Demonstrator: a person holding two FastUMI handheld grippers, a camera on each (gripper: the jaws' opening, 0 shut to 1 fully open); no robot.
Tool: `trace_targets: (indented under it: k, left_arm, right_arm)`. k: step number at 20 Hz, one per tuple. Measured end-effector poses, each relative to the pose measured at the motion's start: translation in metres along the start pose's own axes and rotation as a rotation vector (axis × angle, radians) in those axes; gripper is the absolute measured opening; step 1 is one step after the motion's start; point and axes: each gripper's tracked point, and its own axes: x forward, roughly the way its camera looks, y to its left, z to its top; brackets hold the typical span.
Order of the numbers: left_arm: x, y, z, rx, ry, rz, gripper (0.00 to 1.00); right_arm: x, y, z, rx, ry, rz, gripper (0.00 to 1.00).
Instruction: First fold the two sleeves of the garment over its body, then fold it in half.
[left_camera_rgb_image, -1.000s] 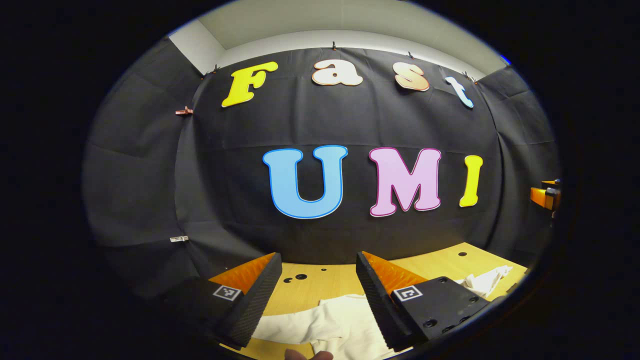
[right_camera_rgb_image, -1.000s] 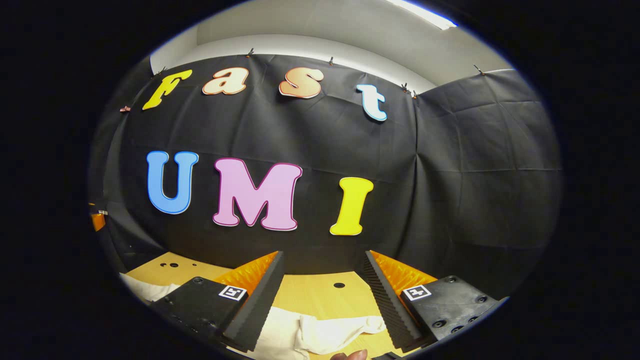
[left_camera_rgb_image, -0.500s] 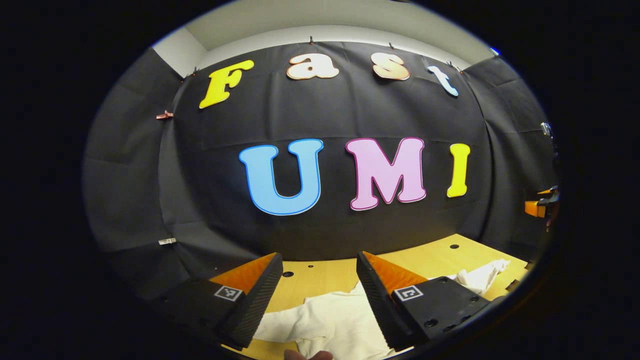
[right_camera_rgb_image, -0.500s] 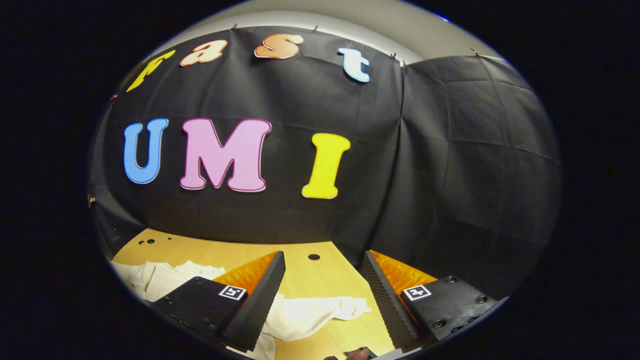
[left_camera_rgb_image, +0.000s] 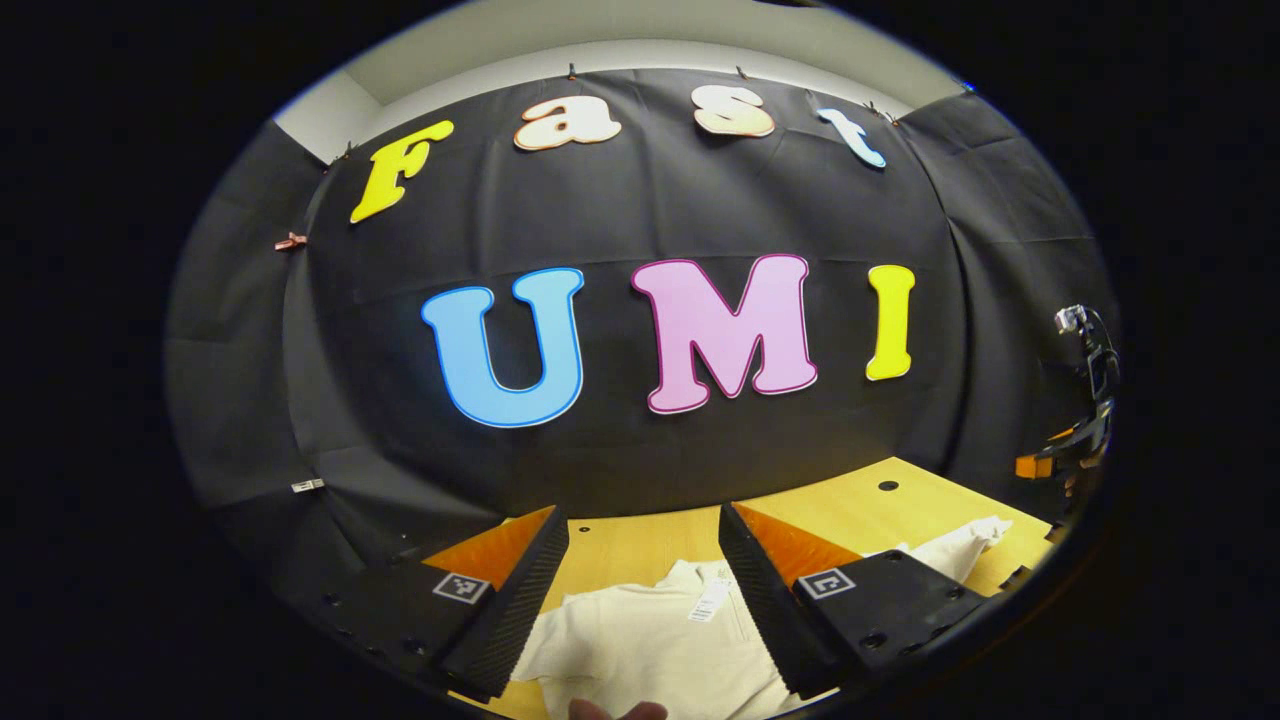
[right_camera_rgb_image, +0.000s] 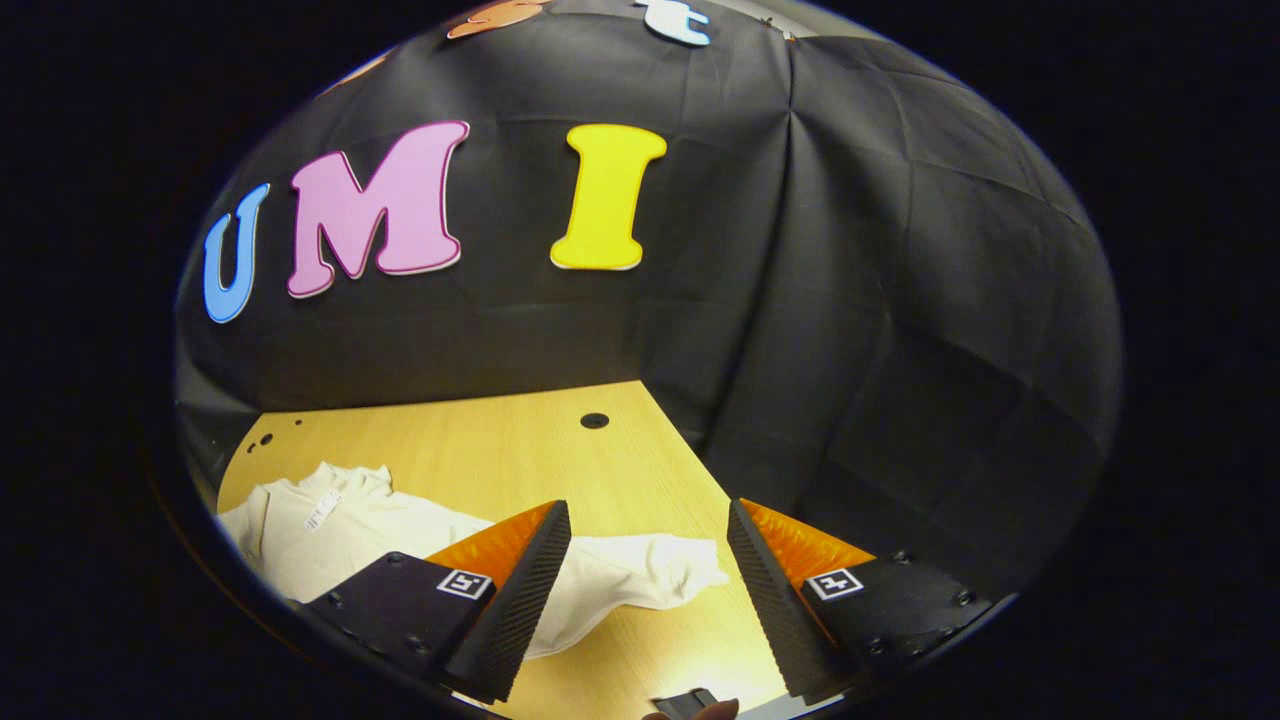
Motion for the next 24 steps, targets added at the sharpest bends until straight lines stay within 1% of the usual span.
trace_targets:
  k: [3,7,12,18,21,23,24]
  left_arm:
    - [0.009,-0.018,-0.002,0.011,0.020,0.007,0.96]
    - [0.019,-0.031,-0.011,0.015,0.058,0.031,0.96]
    - [0.021,-0.036,-0.017,0.022,0.091,0.067,0.96]
    - [0.020,-0.038,-0.024,0.051,0.124,0.104,0.96]
    - [0.017,-0.035,-0.021,0.060,0.125,0.128,0.96]
    - [0.014,-0.036,-0.021,0.062,0.128,0.135,0.96]
    - [0.010,-0.036,-0.023,0.067,0.133,0.138,0.96]
  right_arm:
    - [0.034,-0.011,-0.029,-0.002,0.085,0.016,0.98]
    - [0.069,-0.015,-0.077,0.035,0.241,0.053,0.98]
    - [0.107,-0.027,-0.116,0.055,0.334,0.047,0.98]
    - [0.142,-0.032,-0.148,0.012,0.419,0.059,0.98]
    - [0.147,-0.032,-0.162,-0.001,0.446,0.066,0.98]
    - [0.148,-0.032,-0.161,0.027,0.424,0.079,0.97]
    - [0.148,-0.033,-0.161,0.023,0.405,0.085,0.96]
